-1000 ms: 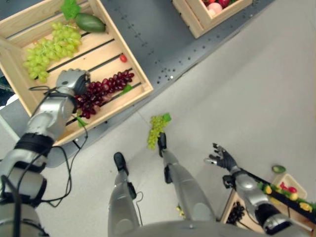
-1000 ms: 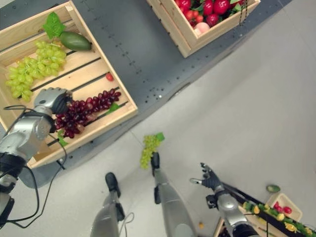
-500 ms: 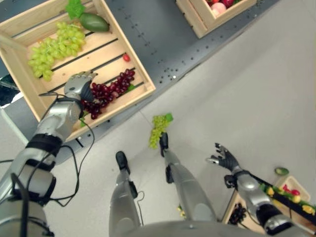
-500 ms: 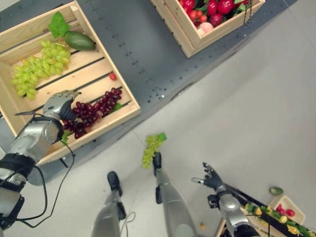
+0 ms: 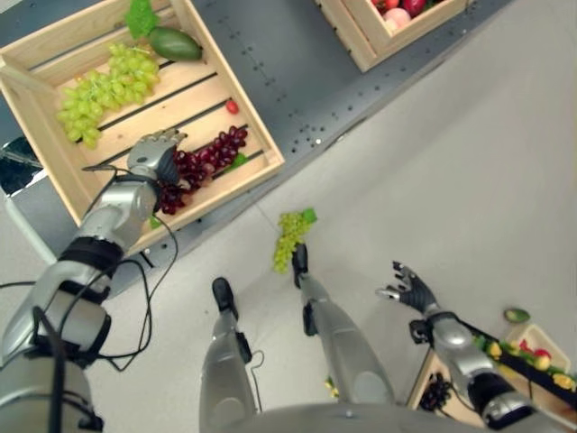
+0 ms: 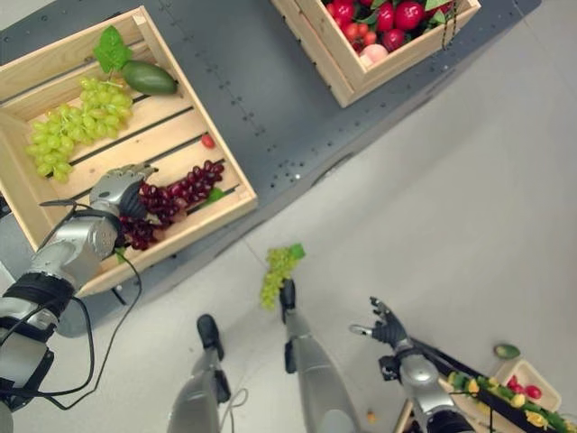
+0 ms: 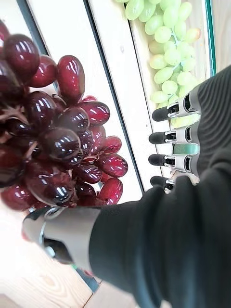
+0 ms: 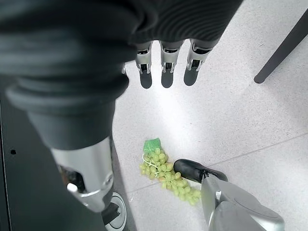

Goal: Pick up the fruits from the basket on one side to the basket on the other side

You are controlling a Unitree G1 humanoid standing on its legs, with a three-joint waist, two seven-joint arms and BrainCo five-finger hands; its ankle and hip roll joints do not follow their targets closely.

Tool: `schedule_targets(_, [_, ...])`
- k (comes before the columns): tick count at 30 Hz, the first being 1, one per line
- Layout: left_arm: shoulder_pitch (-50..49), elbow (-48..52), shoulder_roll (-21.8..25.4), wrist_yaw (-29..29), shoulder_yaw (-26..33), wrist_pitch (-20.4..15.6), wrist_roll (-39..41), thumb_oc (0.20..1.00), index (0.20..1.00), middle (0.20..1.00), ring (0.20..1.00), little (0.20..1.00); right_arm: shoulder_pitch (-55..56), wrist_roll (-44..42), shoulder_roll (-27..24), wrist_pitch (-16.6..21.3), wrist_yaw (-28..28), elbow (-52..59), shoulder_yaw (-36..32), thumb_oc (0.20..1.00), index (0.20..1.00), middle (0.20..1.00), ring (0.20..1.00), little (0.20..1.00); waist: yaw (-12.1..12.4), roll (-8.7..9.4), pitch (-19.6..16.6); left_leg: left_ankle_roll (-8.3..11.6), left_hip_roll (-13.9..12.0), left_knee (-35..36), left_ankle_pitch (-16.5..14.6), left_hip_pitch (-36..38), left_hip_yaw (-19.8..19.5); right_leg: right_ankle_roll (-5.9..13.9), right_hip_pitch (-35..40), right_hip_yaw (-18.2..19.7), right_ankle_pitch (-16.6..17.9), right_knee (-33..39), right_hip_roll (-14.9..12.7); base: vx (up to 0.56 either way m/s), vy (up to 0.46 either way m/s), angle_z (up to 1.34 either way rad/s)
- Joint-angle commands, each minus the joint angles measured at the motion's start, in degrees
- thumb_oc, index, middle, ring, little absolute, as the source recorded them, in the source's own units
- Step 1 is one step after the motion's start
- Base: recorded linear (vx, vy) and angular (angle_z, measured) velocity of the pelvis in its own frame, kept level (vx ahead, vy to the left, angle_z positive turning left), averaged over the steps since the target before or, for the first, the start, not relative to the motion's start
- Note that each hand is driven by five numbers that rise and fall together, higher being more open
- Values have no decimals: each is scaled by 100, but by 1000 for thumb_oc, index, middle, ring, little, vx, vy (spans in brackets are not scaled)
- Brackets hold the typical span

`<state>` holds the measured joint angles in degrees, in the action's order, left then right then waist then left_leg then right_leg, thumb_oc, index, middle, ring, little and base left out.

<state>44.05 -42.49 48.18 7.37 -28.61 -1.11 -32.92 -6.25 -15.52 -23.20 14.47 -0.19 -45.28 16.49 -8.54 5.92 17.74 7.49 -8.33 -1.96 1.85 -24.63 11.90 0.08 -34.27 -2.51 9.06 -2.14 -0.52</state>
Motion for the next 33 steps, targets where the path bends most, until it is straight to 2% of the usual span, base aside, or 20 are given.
schedule_targets(1, [-175, -112, 85, 43, 58, -113, 311, 1000, 1000, 1000, 1000, 1000, 152, -354, -182, 70, -48, 64, -81, 1000, 1000, 1000, 1000, 1000, -47, 2, -235, -263, 126, -582, -266, -266, -198, 535, -13, -39, -566, -592, -20, 0, 0, 0])
schedule_targets(11, [-171, -76, 282, -92, -39, -153, 474, 1000, 1000, 1000, 1000, 1000, 167, -434, -262, 76, -5, 192, -157, 1000, 1000, 1000, 1000, 1000, -87, 81, -209, -255, 95, -555, -227, -366, -196, 546, -141, -50, -547, -617, 14, 0, 0, 0])
schedule_targets(16, [-618, 402, 420, -115, 278, -138, 372, 1000, 1000, 1000, 1000, 1000, 210, -465, -272, 92, 21, 429, -259, 1000, 1000, 1000, 1000, 1000, -54, 88, -170, -252, 90, -548, -211, -444, -243, 545, -210, -99, -569, -641, 15, 6, 1, 3])
schedule_targets(21, [-775, 138, 399, -47, 345, -147, 302, 1000, 1000, 1000, 1000, 1000, 220, -516, -351, 140, 50, 730, -287, 1000, 1000, 1000, 1000, 1000, -62, 97, -102, -245, 93, -587, -209, -558, -273, 526, -321, -109, -599, -700, 13, 2, 1, 1])
schedule_targets(29, [-212, -947, 20, 1, -322, -183, 274, 1000, 1000, 1000, 1000, 1000, 196, -570, -415, 235, 75, 959, -151, 1000, 1000, 1000, 1000, 1000, -174, 165, -113, -223, 40, -667, -193, -752, -349, 518, -580, -157, -655, -922, 51, 0, 0, 0])
schedule_targets(33, [-75, -1112, -110, 2, -448, -170, 285, 1000, 1000, 1000, 1000, 1000, 184, -566, -424, 251, 43, 958, -154, 1000, 1000, 1000, 1000, 1000, -196, 156, -130, -220, 24, -684, -196, -806, -373, 516, -650, -178, -679, -987, 45, 0, 0, 0])
